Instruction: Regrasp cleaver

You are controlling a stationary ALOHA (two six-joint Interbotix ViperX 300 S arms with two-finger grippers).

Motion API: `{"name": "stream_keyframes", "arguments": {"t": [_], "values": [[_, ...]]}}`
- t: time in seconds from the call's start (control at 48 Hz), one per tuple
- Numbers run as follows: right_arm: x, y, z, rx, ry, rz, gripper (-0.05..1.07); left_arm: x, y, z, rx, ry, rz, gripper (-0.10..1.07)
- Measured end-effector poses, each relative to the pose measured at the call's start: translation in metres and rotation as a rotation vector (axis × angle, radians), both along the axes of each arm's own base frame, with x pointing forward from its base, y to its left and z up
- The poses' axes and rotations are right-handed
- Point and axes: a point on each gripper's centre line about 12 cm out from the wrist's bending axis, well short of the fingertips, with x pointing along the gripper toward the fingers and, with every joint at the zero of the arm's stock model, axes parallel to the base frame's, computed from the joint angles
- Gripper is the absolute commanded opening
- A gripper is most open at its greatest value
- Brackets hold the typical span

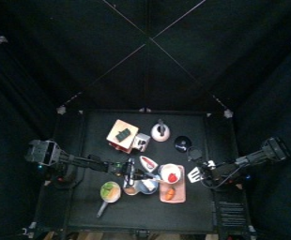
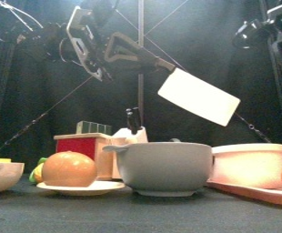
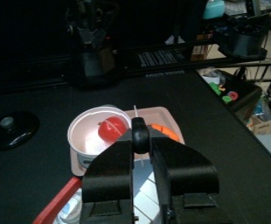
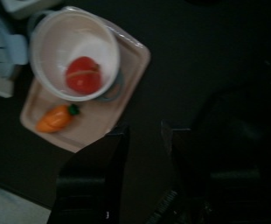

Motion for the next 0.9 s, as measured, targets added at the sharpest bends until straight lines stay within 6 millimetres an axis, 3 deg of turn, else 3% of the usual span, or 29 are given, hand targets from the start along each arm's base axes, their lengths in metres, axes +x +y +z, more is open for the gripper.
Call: {"name": "stream_keyframes", "arguments": {"t": [0.229,0.542,0.896], "values": [[-0.006,0.011,-0.021,0.037,0.045,0.027,0.74,0.004,-0.005,0.006,0.005,-0.138,-0.049,0.35],[0.014,0.036,-0.011,-0.107,-0.295,0.382,0.74,0.01,-0.007,-0.005,-0.021,-0.212,-0.069,0.35],[0.022,0.049,-0.01,-0.103,-0.578,0.602,0.74,0.017,-0.006,-0.013,-0.036,-0.203,-0.056,0.35]]}}
